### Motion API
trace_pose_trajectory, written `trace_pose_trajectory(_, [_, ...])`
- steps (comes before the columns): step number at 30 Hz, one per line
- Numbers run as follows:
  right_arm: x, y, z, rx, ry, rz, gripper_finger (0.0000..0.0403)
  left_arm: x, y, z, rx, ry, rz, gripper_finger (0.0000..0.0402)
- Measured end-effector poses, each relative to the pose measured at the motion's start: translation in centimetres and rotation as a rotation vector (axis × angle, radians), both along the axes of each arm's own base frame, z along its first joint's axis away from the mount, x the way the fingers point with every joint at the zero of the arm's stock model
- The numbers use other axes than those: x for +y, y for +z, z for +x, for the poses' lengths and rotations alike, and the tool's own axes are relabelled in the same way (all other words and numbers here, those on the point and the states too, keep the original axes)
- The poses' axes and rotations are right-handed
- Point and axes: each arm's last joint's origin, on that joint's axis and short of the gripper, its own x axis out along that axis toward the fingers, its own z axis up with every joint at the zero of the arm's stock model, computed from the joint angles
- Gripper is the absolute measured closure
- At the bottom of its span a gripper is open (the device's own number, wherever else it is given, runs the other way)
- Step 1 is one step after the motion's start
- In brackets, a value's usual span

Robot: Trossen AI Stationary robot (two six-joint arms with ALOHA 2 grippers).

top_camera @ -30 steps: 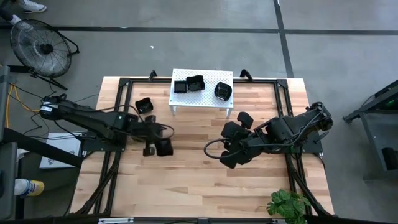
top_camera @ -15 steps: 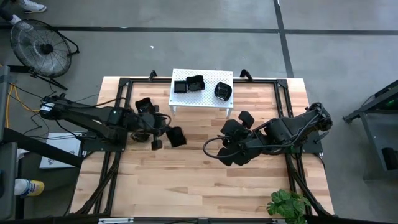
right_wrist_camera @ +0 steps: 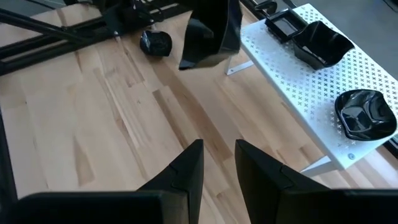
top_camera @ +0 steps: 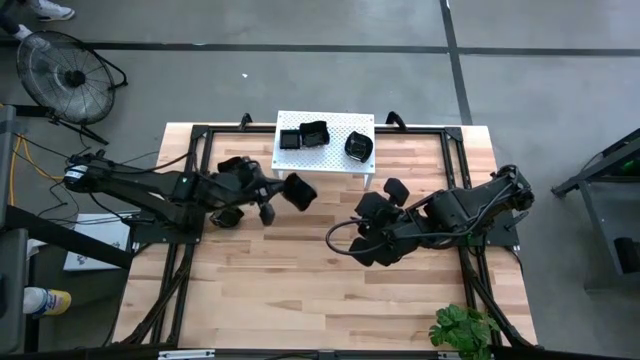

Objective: Pick & Place Mini shaped plates
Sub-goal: Stack the distorted square plate on top of the other distorted square plates on the shelf

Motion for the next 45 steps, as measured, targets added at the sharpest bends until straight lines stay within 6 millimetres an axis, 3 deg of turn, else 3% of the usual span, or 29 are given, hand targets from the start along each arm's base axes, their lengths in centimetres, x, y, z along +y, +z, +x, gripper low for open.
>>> trace_pose_trajectory(4, [-0.1,0.0,-0.1,0.000,-0.013,-0.024,0.0316,0.2,0.6,0.2,-0.068,0.031,-0.012,0.0401])
trace_pose_trajectory(15, [-0.7,0.3,0.3,-0.056,-0.072,-0.058,0.0316,3.7,1.0,0.5,-0.211,0.157,-0.222,0.0401])
trace_pose_trajectory(27, [-0.8,0.3,0.5,-0.072,-0.087,-0.069,0.0316,8.5,0.8,0.9,-0.337,0.310,-0.368,0.0401])
trace_pose_trajectory(37, [-0.8,0.4,0.5,-0.082,-0.093,-0.069,0.0316,12.8,-2.3,2.7,-0.357,0.438,-0.637,0.0401])
trace_pose_trajectory(45, [-0.9,0.3,0.3,-0.067,-0.095,-0.077,0.0316,13.9,-3.0,3.8,-0.415,0.449,-0.690,0.0401])
